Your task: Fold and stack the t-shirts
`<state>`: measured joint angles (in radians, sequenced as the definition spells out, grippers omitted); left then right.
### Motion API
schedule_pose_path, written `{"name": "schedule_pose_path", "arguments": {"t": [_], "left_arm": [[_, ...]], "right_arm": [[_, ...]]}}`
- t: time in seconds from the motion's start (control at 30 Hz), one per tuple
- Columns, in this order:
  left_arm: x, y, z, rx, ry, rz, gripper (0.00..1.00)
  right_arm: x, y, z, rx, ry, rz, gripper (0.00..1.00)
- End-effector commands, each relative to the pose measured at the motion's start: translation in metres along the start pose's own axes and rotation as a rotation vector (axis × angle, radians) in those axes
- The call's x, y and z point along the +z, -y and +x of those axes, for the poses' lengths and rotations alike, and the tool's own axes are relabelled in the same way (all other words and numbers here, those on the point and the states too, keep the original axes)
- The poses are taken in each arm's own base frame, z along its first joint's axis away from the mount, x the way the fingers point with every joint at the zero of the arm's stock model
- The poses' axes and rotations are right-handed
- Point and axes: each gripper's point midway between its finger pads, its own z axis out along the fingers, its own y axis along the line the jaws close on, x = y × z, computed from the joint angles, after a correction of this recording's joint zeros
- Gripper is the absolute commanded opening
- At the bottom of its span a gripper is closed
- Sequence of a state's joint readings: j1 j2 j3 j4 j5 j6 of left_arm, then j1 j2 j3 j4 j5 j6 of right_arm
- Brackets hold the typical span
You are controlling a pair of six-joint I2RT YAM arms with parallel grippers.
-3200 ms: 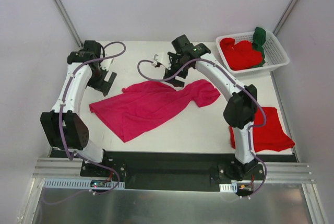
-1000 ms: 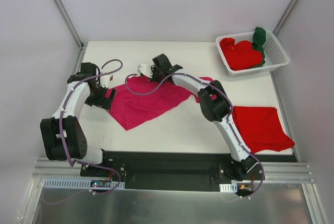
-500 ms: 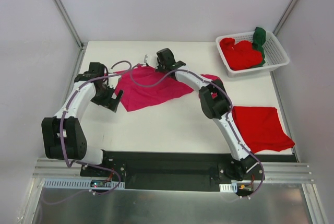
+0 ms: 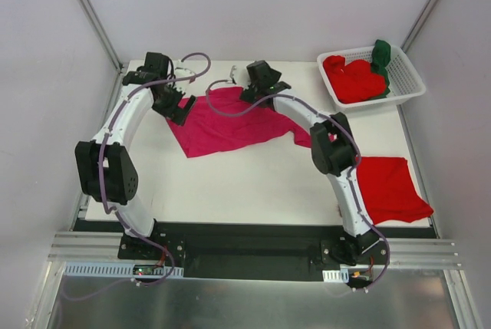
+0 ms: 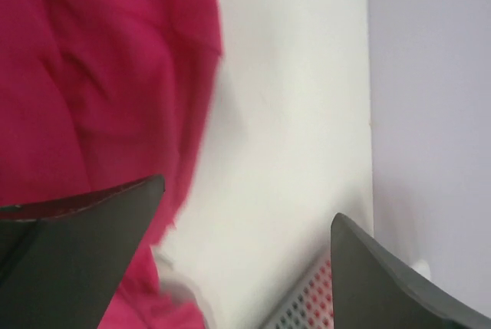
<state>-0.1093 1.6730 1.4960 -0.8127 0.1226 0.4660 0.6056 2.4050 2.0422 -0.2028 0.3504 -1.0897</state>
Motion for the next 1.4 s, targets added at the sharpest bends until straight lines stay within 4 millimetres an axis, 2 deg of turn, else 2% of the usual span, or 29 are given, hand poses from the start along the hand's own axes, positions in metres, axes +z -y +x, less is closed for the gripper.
{"name": "schedule_pose_path", "arguments": {"t": [0.0, 0.03, 0.07, 0.1, 0.13, 0.2, 0.23, 0.27, 0.3, 0.33, 0.47, 0.63, 0.77, 1.0, 1.2, 1.37], "left_arm": [[-0.007, -0.024, -0.041, 0.041, 0.088, -0.033, 0.99], [0.001, -0.027, -0.047, 0.057, 0.088, -0.02, 0.99], [0.006, -0.026, -0.049, 0.061, 0.09, -0.004, 0.99], [0.011, -0.025, -0.051, 0.068, 0.089, 0.014, 0.99], [0.024, -0.022, -0.054, 0.078, 0.085, 0.055, 0.99], [0.036, -0.018, -0.056, 0.079, 0.08, 0.094, 0.99], [0.049, -0.015, -0.056, 0.085, 0.062, 0.119, 0.99], [0.055, -0.012, -0.056, 0.093, 0.058, 0.137, 0.99], [0.06, -0.008, -0.056, 0.105, 0.051, 0.152, 0.99], [0.07, 0.0, -0.054, 0.145, 0.034, 0.175, 0.99], [0.091, 0.024, -0.046, 0.245, -0.012, 0.228, 0.99], [0.098, 0.029, -0.055, 0.335, -0.013, 0.219, 0.99], [0.103, 0.037, -0.054, 0.373, -0.029, 0.225, 0.99], [0.119, 0.039, -0.037, 0.399, -0.082, 0.248, 0.99], [0.135, 0.039, -0.037, 0.431, -0.093, 0.265, 0.99], [0.139, 0.042, -0.036, 0.481, -0.102, 0.269, 0.99]], "right_arm": [[-0.09, 0.094, -0.007, 0.105, 0.069, 0.099, 0.96], [-0.097, 0.085, 0.005, 0.085, 0.03, 0.045, 0.96], [-0.113, 0.091, 0.011, 0.089, 0.022, 0.032, 0.96], [-0.119, 0.09, 0.023, 0.093, 0.001, 0.002, 0.96], [-0.127, 0.073, 0.036, 0.069, -0.035, -0.091, 0.96], [-0.149, 0.069, 0.053, 0.057, -0.068, -0.143, 0.96], [-0.16, 0.054, 0.064, 0.022, -0.094, -0.228, 0.96], [-0.166, 0.045, 0.074, 0.01, -0.115, -0.273, 0.96], [-0.179, 0.046, 0.078, 0.006, -0.116, -0.296, 0.96], [-0.192, 0.027, 0.09, -0.012, -0.14, -0.405, 0.96], [-0.222, 0.006, 0.114, -0.03, -0.198, -0.561, 0.96], [-0.227, 0.003, 0.129, 0.022, -0.251, -0.576, 0.96], [-0.223, -0.001, 0.129, 0.056, -0.262, -0.586, 0.96], [-0.222, 0.005, 0.12, 0.073, -0.241, -0.578, 0.96], [-0.225, 0.003, 0.123, 0.085, -0.254, -0.585, 0.96], [-0.227, 0.001, 0.125, 0.093, -0.261, -0.587, 0.96]]}}
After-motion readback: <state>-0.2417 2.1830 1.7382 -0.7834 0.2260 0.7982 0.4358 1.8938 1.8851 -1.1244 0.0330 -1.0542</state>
